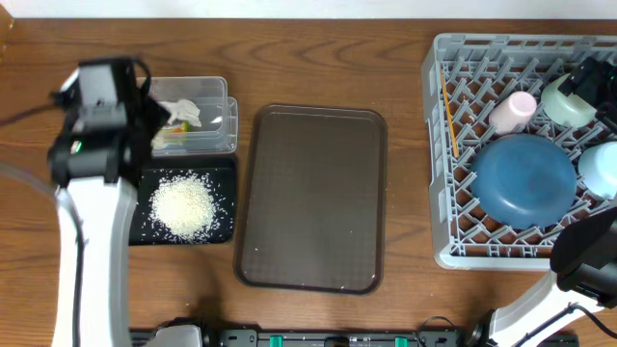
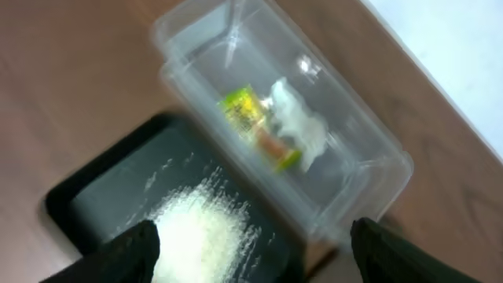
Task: Sort waste into correct bins and load items into the dishwasher rack
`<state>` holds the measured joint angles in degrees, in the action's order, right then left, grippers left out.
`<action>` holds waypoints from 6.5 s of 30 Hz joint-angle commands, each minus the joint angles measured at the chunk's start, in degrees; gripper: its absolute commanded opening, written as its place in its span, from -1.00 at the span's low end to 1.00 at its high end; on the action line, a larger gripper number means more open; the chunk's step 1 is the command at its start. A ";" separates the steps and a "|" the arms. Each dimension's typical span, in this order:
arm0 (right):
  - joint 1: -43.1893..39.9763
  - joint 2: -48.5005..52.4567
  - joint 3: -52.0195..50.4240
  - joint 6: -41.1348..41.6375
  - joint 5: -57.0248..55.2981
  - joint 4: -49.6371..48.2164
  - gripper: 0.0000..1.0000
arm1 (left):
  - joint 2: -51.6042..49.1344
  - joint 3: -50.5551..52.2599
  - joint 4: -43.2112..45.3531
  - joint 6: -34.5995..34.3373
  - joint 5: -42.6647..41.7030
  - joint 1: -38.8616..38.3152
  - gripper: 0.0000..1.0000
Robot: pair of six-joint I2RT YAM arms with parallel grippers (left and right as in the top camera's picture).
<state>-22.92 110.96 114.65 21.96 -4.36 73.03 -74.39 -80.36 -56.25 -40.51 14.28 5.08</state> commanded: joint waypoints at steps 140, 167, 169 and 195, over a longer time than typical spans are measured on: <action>0.24 -22.75 -0.04 0.74 -0.11 0.04 0.99 | 74.16 80.13 52.41 31.91 -10.80 -7.10 0.96; 21.57 -61.48 -32.15 0.72 -1.01 -23.52 0.98 | 74.16 80.13 52.41 31.93 -10.80 -7.10 0.96; 22.51 -65.77 -42.42 0.72 1.29 -30.03 0.98 | 74.16 80.13 52.41 31.93 -10.80 -7.10 0.96; 28.76 -109.74 -114.36 -4.52 11.87 -82.03 0.98 | 74.16 80.13 52.41 31.93 -10.80 -7.10 0.96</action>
<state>4.16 3.33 0.36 21.19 7.75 -8.91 -0.60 -1.37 -1.74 -9.10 1.91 -2.00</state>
